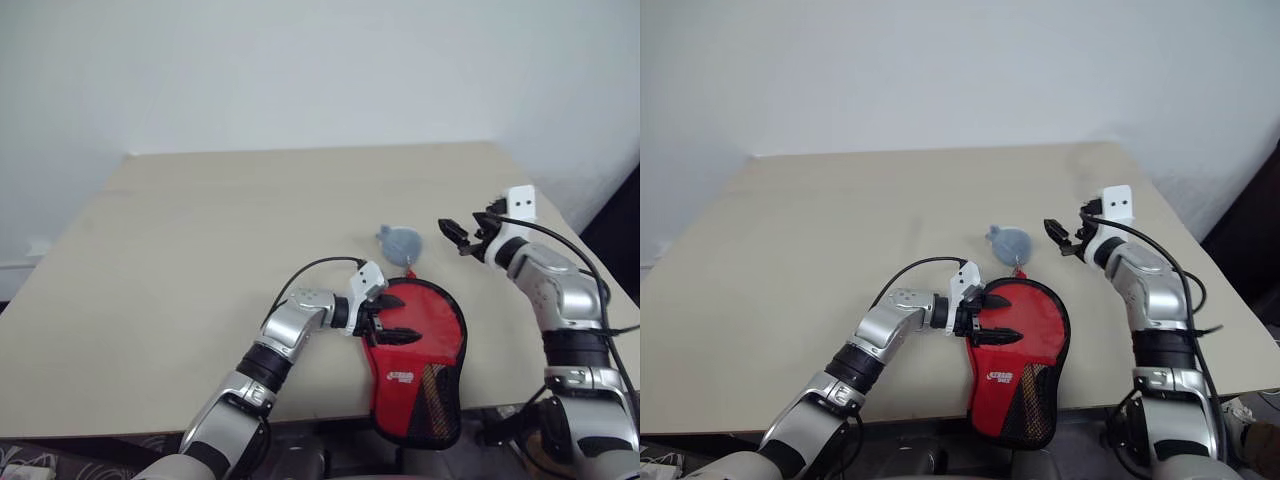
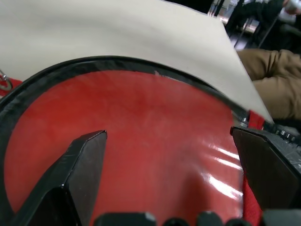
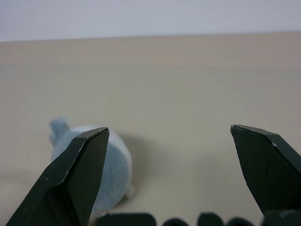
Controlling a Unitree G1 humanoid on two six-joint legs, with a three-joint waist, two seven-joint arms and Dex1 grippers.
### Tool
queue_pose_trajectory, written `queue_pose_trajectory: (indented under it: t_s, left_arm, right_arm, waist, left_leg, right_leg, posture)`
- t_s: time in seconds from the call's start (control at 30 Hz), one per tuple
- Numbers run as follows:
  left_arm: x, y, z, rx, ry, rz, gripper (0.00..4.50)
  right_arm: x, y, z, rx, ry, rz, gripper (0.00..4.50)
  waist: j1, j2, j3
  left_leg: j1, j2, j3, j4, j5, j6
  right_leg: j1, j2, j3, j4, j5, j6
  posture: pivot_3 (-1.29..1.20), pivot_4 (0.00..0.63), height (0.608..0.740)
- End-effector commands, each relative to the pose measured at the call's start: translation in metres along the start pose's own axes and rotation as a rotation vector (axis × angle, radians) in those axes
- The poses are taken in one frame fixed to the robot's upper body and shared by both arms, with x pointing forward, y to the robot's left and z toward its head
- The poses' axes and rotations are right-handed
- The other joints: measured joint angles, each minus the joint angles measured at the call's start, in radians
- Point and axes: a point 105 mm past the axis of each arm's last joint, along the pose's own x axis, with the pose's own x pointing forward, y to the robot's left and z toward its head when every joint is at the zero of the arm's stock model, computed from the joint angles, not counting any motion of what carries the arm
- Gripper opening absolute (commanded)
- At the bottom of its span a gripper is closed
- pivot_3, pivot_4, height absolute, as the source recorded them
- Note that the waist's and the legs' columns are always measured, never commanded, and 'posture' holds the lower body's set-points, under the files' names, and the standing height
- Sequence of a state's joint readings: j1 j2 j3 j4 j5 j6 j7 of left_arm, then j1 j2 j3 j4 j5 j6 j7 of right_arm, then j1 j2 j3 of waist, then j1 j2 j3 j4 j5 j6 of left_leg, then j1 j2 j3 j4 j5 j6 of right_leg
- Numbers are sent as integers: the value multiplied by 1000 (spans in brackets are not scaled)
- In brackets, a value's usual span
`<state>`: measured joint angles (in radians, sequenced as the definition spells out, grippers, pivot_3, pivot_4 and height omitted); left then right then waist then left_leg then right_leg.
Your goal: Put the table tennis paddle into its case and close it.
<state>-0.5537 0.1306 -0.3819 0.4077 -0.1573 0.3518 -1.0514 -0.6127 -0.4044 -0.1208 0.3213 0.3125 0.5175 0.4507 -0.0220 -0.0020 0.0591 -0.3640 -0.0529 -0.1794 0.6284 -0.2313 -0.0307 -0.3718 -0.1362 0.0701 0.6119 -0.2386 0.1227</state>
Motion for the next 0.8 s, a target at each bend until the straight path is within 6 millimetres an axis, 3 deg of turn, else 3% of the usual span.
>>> queue_pose_trajectory:
  t_s: [0.03, 0.2, 0.4, 0.53, 0.8]
  left_arm:
    - [0, 2, -26, 2, 71, 16, 4453]
    - [-2, 11, -37, -20, 93, 58, 4453]
    - [0, 13, -40, -28, 88, 80, 4453]
    - [2, 14, -39, -8, 86, 101, 4453]
    - [1, 18, -37, -6, 71, 141, 4453]
  right_arm:
    - [14, 5, 15, -32, -15, 2, 4500]
    - [34, 19, 10, 6, 71, 45, 4500]
    - [53, 48, 19, 117, 114, 173, 4500]
    - [60, 63, 5, 103, 216, 231, 4500]
    - [61, 70, -24, 77, 370, 246, 4500]
  waist:
    - [0, 0, 0]
    - [-1, 2, -1]
    - [-3, 3, -2]
    - [-3, 3, -3]
    - [-7, 4, -3]
  left_leg:
    - [0, 0, 0, 0, 0, 0]
    - [2, 0, 0, 0, 0, 0]
    - [3, 0, 0, 0, 0, 0]
    - [3, 0, -1, 1, 0, 0]
    - [4, -1, -1, 1, 0, 0]
  right_leg:
    - [0, 0, 0, 0, 0, 0]
    - [1, 0, 0, 1, 0, 0]
    - [1, 0, 1, 2, 0, 0]
    - [2, 0, 0, 4, 0, 0]
    - [0, 0, 1, 9, 0, 0]
  posture:
    - [0, 0, 740]
    - [0, 0, 740]
    - [0, 0, 740]
    - [0, 0, 740]
    - [0, 0, 740]
